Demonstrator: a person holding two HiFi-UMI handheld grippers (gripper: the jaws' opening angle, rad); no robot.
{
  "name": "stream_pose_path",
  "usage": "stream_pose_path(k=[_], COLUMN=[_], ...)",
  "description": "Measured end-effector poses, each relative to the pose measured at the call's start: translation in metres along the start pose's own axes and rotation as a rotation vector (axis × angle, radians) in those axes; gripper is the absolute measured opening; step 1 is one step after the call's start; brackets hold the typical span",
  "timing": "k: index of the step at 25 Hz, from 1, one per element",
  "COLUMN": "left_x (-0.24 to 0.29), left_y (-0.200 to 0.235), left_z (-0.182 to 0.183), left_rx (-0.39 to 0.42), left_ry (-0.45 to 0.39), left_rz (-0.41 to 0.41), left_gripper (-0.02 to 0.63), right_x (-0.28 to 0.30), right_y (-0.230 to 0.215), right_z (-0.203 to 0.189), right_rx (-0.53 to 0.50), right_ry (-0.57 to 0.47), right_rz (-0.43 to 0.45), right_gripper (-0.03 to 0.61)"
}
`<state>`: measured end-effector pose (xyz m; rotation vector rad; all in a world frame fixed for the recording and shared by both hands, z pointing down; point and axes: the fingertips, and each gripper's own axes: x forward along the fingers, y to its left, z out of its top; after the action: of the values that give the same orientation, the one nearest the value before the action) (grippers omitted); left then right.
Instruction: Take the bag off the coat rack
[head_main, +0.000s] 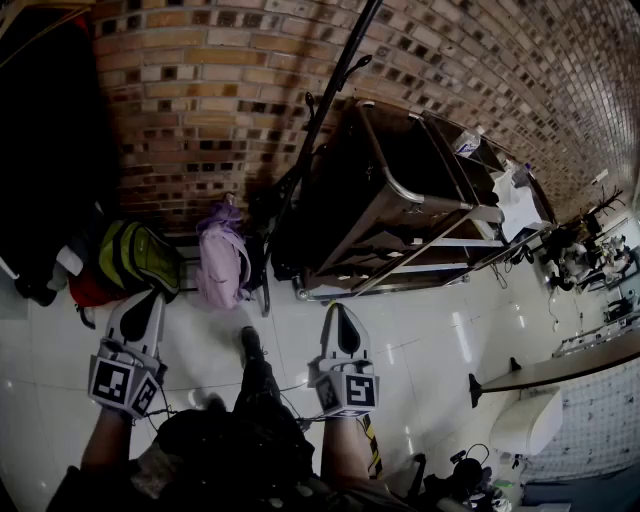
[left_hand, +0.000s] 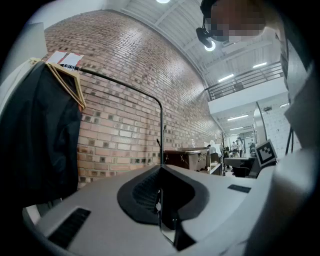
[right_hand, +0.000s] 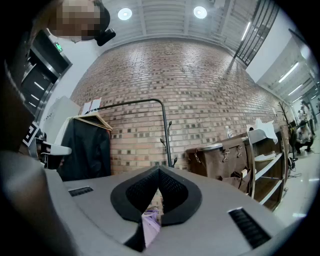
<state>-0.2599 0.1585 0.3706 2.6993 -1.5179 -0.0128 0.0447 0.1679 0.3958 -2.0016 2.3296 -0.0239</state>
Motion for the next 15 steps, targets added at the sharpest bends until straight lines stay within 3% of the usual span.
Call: stream_pose_path(k=[5, 9, 15], left_x=[0.050, 0.108, 0.193], left_y=[0.007, 0.012, 0.018], left_z=[-0.013, -0.012, 0.001], left_rx=[0.011, 0.009, 0.005], left_ry=[0.009, 0.001, -0.020], left_rz=[0.047, 0.048, 0.063], left_gripper=[0.035, 0.035, 0.037], right_x=[0.063, 0.128, 0.212], right_y=[-0.030, -0.056, -0.084], right_z=[-0.009, -0.009, -0.028], right_rx=[-0.027, 0.009, 0.034], right_ry=[-0.028, -0.045, 0.003], right_rz=[0.049, 0.102, 0.156], right_gripper=[0.014, 0.014, 0.013])
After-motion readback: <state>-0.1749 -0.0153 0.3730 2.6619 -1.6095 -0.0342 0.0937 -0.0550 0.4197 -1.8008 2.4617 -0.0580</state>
